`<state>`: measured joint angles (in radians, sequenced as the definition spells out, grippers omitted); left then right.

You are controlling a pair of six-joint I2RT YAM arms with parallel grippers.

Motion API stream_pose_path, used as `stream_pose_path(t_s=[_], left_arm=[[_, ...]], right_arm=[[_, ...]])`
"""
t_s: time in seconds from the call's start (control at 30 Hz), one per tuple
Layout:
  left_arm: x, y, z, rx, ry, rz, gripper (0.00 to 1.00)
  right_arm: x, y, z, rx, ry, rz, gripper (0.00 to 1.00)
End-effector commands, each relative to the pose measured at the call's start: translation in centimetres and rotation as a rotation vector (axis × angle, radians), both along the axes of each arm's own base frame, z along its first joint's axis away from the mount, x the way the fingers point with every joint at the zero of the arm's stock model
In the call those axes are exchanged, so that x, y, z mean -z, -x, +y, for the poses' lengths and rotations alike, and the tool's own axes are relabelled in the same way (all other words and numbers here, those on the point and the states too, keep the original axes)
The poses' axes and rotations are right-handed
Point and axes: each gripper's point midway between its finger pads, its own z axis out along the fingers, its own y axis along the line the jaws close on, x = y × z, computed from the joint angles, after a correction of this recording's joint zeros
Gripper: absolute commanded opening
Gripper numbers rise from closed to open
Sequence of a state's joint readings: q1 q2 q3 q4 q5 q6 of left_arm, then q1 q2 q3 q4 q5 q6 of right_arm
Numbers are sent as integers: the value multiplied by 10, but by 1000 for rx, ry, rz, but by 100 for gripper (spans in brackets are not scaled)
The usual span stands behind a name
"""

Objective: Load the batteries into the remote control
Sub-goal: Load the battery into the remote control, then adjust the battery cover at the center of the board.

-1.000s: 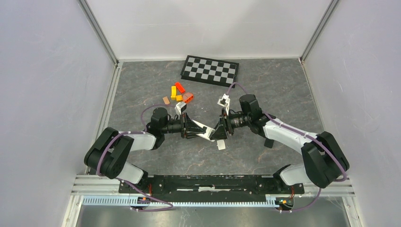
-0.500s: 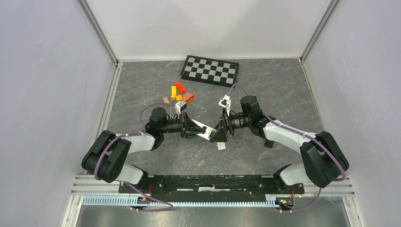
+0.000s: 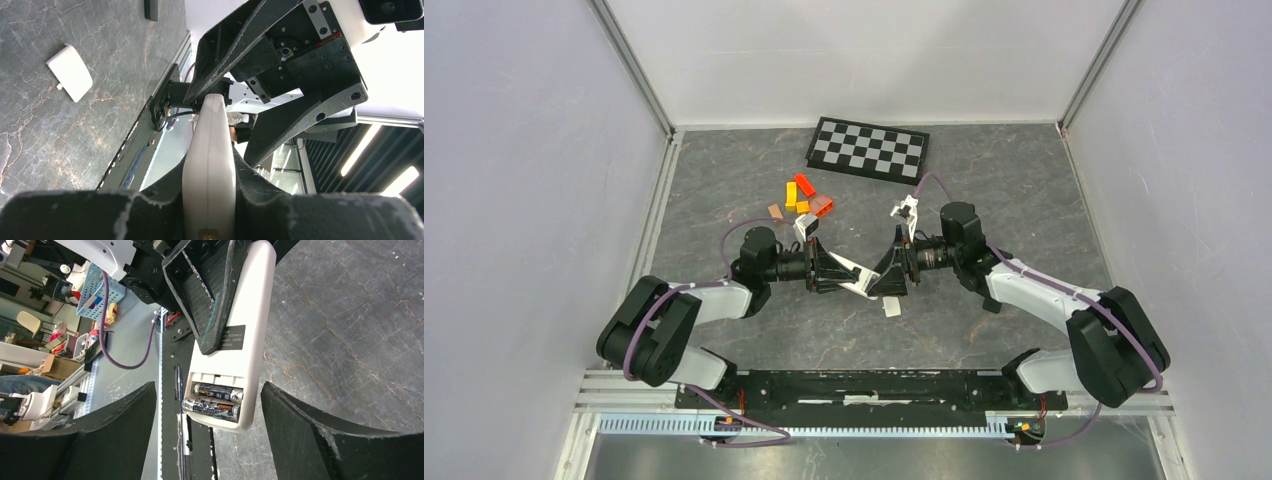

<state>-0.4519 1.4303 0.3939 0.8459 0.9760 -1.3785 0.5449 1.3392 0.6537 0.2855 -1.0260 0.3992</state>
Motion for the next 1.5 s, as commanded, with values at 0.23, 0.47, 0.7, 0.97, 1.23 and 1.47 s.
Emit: stream_pose_path(t_s=[0.23, 0.47, 0.7, 0.97, 1.23, 1.47], left_arm=[[-19, 0, -1, 24, 32, -94, 2], [-22, 0, -1, 22, 36, -97, 2], [-25, 0, -1, 22, 40, -100, 2], [-25, -4, 4, -14, 33, -129, 2], [-6, -22, 20, -129, -146, -203, 2], [9, -39, 51, -274, -423, -286, 2]], right_arm=[[0, -2, 2, -12, -20, 7, 55], [6, -3, 2, -13, -11, 10, 36], [11, -7, 1, 5, 7, -2, 31], [-6, -22, -6, 110, -1, -43, 71], [-19, -50, -31, 335, 63, -135, 85], [36, -63, -70, 421, 360, -256, 86]])
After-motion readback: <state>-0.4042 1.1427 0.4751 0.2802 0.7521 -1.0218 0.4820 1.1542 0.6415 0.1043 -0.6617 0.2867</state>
